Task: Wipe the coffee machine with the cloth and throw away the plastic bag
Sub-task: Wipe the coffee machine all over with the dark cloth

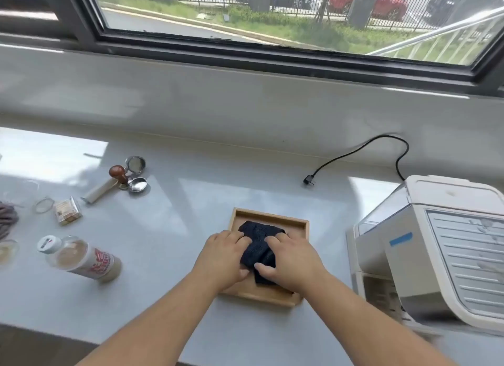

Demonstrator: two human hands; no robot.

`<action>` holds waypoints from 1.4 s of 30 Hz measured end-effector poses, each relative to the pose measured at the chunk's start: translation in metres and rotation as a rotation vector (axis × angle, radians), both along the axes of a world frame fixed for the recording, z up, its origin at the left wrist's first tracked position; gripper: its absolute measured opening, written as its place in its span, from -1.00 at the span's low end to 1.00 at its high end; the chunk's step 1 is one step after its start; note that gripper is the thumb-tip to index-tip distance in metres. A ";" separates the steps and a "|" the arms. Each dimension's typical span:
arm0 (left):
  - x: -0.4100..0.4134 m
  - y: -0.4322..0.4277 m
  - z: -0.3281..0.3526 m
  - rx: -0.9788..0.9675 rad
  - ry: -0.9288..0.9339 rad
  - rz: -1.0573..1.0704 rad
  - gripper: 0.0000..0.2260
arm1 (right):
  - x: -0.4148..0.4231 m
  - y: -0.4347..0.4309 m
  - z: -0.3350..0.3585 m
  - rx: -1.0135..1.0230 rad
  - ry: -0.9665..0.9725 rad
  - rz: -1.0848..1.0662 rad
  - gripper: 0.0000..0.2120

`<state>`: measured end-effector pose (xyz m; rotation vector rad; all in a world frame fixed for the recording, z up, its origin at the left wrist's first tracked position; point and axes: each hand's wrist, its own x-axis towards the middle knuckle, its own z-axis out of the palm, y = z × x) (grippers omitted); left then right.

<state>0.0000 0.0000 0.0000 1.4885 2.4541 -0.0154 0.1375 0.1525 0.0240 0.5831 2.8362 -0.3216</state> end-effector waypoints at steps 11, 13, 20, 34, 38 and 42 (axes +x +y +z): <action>0.005 0.012 -0.011 -0.077 0.078 -0.036 -0.75 | 0.014 -0.013 -0.021 -0.043 -0.022 0.003 -0.37; 0.007 0.013 -0.011 -0.072 0.094 -0.037 -0.75 | 0.017 -0.013 -0.023 -0.053 -0.022 -0.002 -0.36; 0.012 0.013 0.003 0.087 0.027 0.027 -0.80 | 0.020 -0.012 -0.026 -0.070 0.006 -0.044 -0.27; -0.001 0.019 0.101 0.516 -0.084 0.046 -0.84 | -0.009 0.011 0.033 0.011 0.143 -0.150 -0.69; -0.005 0.020 0.133 0.608 -0.086 0.077 -0.86 | -0.014 0.016 0.052 -0.033 0.091 -0.143 -0.73; -0.010 0.018 0.164 0.654 -0.028 0.087 -0.87 | -0.016 0.017 0.071 -0.107 0.083 -0.166 -0.92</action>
